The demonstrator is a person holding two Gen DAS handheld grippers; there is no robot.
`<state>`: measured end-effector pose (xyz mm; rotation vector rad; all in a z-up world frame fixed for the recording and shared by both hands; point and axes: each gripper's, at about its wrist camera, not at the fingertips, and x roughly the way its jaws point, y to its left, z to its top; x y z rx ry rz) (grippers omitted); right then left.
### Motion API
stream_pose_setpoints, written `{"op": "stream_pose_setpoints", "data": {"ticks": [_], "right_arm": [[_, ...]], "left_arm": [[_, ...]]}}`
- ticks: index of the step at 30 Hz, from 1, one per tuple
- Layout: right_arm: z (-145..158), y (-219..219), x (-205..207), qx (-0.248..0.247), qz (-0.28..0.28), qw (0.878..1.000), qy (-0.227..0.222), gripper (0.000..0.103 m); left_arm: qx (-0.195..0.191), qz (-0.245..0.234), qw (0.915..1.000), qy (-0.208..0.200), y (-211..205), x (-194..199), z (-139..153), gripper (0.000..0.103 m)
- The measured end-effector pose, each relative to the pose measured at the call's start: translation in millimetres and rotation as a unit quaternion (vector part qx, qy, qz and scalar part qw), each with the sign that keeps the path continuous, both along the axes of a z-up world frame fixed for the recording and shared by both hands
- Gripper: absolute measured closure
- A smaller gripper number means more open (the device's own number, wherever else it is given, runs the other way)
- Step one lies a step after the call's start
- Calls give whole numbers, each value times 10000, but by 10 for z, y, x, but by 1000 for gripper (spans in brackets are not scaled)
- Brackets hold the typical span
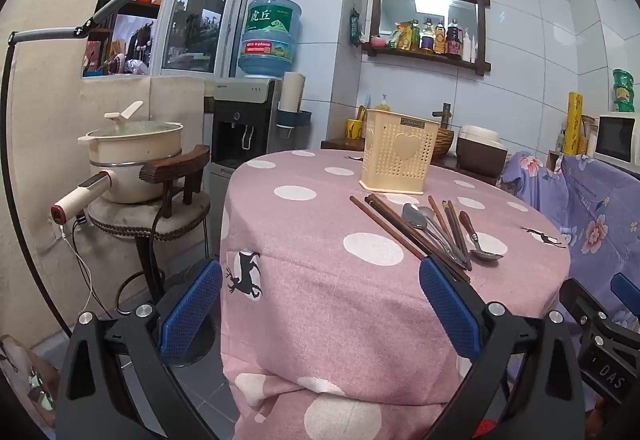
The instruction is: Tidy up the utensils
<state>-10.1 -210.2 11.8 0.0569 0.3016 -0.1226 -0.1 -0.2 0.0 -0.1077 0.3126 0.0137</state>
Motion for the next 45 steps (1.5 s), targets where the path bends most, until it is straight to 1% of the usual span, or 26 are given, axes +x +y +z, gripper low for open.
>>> {"op": "stream_pose_setpoints", "data": {"ticks": [1,2,9,10,17,18,20,30,45], "right_arm": [[0,0,1,-4,-2,10000,6,5],[0,1,1,-5,-2,10000,10,5],[1,1,2,1,2,10000,13,5],[1,1,1,0,0,10000,13,5],[-3,5,2,-4,3,10000,14,5],[-3,4,0,-2,1,10000,12,5],[-3,6,-1,-5,-3,10000,10,5],[-2,2,-5,-4,-4,10000,9,5],[-1,7,-4,-8,1,10000,2,5]], "left_arm": [[-44,25,10000,48,7,6,-1,5],[-3,15,10000,74,2,9,-2,5],[-18,59,10000,-8,7,25,-7,5],[8,37,10000,39,8,43,-21,5],[14,40,10000,19,25,76,-21,5],[12,39,10000,11,-3,2,-2,5],[16,42,10000,3,-15,-11,4,5],[47,27,10000,-2,48,-1,31,5],[129,-21,9999,11,23,-38,63,5]]}}
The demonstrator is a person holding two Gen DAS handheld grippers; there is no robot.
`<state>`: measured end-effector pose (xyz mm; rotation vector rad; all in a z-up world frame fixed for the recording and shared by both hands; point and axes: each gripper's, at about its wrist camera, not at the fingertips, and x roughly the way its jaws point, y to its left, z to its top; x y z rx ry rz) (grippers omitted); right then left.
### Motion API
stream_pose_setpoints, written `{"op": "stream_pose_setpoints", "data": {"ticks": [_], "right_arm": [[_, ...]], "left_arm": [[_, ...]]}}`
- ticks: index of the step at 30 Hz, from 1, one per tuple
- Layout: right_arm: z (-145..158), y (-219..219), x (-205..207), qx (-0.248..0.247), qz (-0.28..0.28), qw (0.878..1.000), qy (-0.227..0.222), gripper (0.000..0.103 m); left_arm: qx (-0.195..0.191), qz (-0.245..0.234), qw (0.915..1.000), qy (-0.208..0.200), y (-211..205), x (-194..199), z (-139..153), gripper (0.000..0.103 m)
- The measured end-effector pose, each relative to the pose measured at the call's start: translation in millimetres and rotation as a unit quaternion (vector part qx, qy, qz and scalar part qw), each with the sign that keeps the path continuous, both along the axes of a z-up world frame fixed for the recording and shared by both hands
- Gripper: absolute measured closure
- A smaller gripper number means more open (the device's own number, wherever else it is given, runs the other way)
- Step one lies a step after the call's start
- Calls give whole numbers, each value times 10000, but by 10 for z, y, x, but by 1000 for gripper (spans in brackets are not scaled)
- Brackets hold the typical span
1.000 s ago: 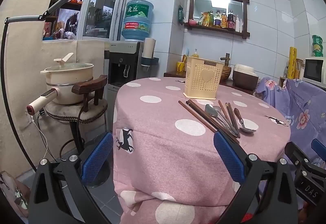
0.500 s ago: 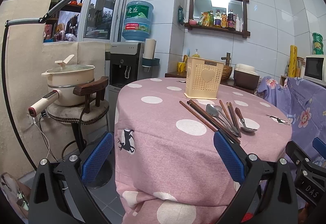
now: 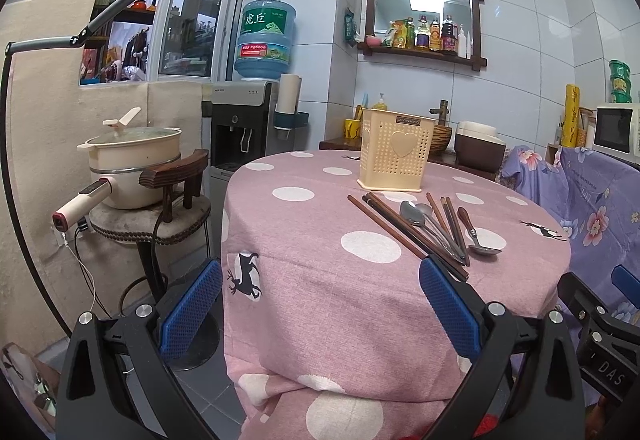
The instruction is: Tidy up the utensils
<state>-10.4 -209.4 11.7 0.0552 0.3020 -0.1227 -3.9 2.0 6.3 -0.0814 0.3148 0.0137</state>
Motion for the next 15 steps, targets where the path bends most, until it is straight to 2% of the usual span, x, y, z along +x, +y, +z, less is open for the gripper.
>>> {"op": "stream_pose_setpoints", "data": {"ticks": [15], "right_arm": [[7,4,-9,-4,-1,10000,-1,5]], "left_arm": [[2,3,10000,4,-13,1,1,5]]}}
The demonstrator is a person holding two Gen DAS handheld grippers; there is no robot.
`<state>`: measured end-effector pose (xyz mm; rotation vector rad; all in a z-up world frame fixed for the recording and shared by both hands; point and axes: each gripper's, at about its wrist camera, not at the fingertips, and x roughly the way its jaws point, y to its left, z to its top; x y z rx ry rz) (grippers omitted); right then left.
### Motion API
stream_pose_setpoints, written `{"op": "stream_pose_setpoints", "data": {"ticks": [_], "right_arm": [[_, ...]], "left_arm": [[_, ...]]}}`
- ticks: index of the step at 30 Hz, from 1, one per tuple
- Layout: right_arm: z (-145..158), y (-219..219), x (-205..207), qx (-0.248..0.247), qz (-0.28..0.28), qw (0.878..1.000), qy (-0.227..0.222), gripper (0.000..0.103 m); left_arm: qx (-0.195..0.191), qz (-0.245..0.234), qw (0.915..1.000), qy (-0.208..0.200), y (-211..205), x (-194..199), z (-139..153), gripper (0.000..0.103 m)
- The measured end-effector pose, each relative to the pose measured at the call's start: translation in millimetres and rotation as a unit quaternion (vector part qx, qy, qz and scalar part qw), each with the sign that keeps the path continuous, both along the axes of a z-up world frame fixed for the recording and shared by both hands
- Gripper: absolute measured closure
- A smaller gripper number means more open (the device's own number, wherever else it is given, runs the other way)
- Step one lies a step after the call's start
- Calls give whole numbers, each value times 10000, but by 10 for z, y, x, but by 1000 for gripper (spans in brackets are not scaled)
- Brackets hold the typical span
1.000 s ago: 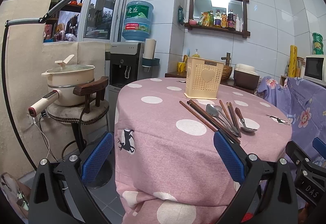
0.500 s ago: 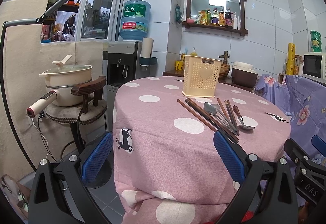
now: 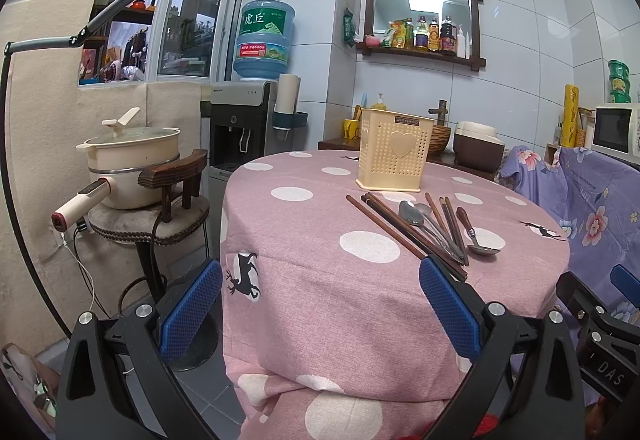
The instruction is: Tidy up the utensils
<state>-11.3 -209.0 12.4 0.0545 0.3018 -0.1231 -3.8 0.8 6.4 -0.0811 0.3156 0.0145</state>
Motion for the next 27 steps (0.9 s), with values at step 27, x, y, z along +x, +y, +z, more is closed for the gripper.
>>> {"op": "stream_pose_setpoints", "data": {"ticks": [27], "right_arm": [[5,2,5,0,5,10000,10,5]], "left_arm": [[53,-19,10000,-6,-61,-1,-2,5]]}}
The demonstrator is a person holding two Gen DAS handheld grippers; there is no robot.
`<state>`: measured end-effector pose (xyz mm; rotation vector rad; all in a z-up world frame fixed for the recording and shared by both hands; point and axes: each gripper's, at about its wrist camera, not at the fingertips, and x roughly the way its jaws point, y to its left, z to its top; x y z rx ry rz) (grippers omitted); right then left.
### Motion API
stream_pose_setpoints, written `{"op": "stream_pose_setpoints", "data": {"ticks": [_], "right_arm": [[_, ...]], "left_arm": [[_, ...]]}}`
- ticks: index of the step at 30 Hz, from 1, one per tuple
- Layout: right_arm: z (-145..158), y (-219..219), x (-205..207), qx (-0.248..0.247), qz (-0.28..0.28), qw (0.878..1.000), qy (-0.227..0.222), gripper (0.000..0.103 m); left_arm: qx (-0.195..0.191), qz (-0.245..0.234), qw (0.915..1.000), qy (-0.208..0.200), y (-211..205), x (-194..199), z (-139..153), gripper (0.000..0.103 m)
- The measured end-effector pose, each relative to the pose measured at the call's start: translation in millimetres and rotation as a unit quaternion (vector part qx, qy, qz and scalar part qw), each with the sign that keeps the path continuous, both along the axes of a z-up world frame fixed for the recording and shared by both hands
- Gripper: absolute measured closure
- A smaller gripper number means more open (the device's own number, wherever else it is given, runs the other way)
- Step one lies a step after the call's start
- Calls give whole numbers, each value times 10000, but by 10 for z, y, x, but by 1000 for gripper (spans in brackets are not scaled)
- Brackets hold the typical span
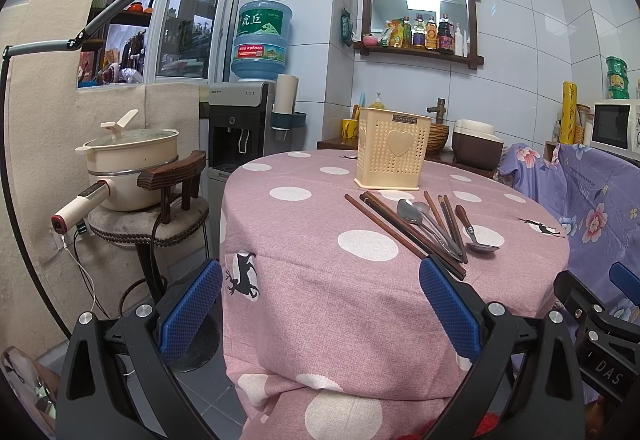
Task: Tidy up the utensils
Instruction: 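Grasp a brown chopstick with the left tool while the right tool grasps the brown-handled spoon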
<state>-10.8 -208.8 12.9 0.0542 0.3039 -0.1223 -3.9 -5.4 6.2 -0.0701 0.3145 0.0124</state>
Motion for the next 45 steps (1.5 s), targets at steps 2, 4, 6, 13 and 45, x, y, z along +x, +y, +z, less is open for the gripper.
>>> {"op": "stream_pose_setpoints", "data": {"ticks": [2,4,6,13,45], "right_arm": [[6,-2,-2,5,-2,10000,10,5],[13,-2,-3,4,2,10000,14,5],[18,-2,-4,6,6,10000,16,5],[-93,-37,162,81,38,9997,220,5],[1,-573,2980,789,177,9554,2840,59]], "left_arm": [[4,-8,10000,3,-10,-4,-2,5],[6,-10,10000,4,-17,-3,-5,5],[7,-10,10000,8,-26,-2,-6,5],[-73,-77,9996,261,-3,147,-88,5],[-504,-567,9597,2705,-94,2555,-10,49]]}}
